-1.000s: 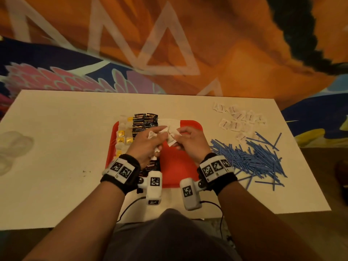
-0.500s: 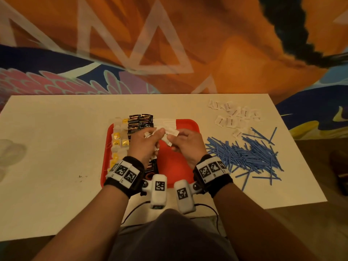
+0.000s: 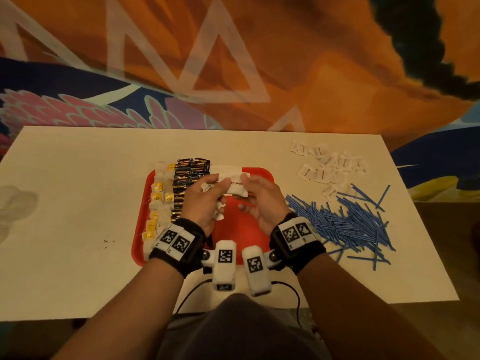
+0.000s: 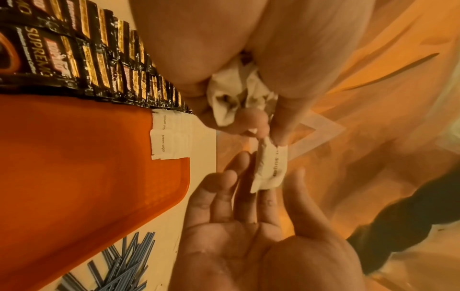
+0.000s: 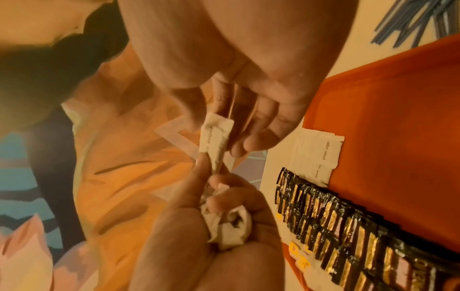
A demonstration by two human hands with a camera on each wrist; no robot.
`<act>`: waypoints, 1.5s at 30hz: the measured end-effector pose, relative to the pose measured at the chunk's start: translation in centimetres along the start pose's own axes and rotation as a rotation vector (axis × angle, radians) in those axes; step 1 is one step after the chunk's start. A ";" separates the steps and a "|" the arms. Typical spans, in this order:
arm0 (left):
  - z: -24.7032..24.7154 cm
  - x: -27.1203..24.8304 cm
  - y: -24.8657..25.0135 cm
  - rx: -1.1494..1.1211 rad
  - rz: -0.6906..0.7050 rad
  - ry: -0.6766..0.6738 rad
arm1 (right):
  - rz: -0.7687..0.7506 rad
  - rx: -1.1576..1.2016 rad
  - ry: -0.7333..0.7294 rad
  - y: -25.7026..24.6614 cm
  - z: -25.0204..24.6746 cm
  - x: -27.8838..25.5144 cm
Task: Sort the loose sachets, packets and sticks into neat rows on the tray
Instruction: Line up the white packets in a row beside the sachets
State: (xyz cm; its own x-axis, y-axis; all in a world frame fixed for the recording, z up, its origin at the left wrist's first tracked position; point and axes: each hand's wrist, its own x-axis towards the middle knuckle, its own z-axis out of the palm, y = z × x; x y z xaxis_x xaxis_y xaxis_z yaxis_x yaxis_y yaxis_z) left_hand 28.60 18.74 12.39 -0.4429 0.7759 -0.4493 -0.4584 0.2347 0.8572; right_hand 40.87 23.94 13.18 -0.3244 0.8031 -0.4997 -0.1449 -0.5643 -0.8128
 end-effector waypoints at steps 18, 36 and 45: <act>-3.6 2.7 -2.2 0.287 0.045 0.274 | 0.036 -0.400 0.103 4.7 -1.5 6.5; -12.8 2.9 -2.9 0.236 -0.072 0.360 | 0.147 -0.908 0.220 9.9 0.1 17.4; -12.3 3.4 -2.9 0.207 -0.082 0.347 | 0.011 -1.044 0.269 10.5 0.3 17.8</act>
State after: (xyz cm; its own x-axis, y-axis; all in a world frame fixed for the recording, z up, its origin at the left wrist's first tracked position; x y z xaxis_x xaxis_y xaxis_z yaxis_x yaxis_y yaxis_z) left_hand 18.94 13.48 5.30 -0.6614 0.5142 -0.5460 -0.3542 0.4276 0.8317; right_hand 33.29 32.24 -4.19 -0.0859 0.8865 -0.4546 0.7671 -0.2323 -0.5980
